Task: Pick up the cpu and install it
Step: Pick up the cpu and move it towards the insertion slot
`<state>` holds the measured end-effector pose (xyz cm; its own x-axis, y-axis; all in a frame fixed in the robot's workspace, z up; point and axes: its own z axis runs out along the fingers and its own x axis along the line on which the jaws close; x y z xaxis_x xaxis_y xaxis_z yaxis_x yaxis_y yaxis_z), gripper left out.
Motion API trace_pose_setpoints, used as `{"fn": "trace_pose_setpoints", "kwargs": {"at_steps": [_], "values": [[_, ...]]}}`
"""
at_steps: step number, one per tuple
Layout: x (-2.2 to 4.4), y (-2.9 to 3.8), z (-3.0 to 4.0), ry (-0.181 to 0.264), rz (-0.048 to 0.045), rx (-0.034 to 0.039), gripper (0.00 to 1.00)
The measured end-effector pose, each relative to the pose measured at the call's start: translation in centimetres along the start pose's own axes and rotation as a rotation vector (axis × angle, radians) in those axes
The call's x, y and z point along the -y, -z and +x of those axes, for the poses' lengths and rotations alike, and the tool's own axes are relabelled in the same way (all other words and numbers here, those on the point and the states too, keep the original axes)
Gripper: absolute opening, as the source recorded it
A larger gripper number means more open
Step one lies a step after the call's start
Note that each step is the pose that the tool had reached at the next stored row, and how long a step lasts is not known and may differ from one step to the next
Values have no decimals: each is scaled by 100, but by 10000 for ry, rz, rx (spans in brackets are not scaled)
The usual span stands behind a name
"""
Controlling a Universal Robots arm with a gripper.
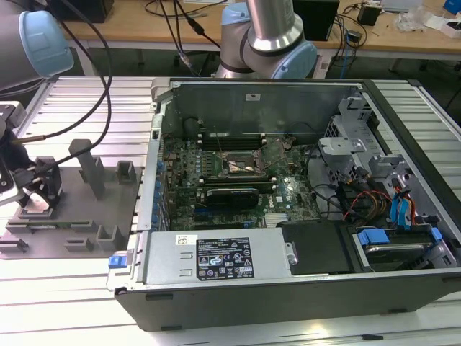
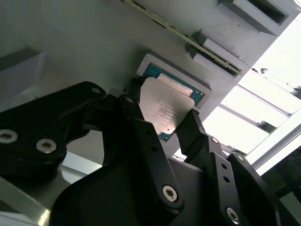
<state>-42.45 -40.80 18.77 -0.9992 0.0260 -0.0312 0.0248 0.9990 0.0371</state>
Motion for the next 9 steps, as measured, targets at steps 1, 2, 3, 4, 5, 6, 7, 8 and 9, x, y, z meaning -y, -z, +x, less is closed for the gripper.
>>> {"fn": "trace_pose_setpoints", "kwargs": {"at_steps": [1,2,3,4,5,6,7,8,9], "values": [[0,0,0,0,0,0,55],[0,1,0,0,1,0,55],[0,2,0,0,0,0,55],[0,2,0,0,0,0,55],[0,11,0,0,3,-4,55],[0,21,0,0,3,-5,55],[-1,31,-1,-1,1,-2,55],[-2,42,-1,0,1,-1,55],[-2,54,-1,0,1,-1,55]]}}
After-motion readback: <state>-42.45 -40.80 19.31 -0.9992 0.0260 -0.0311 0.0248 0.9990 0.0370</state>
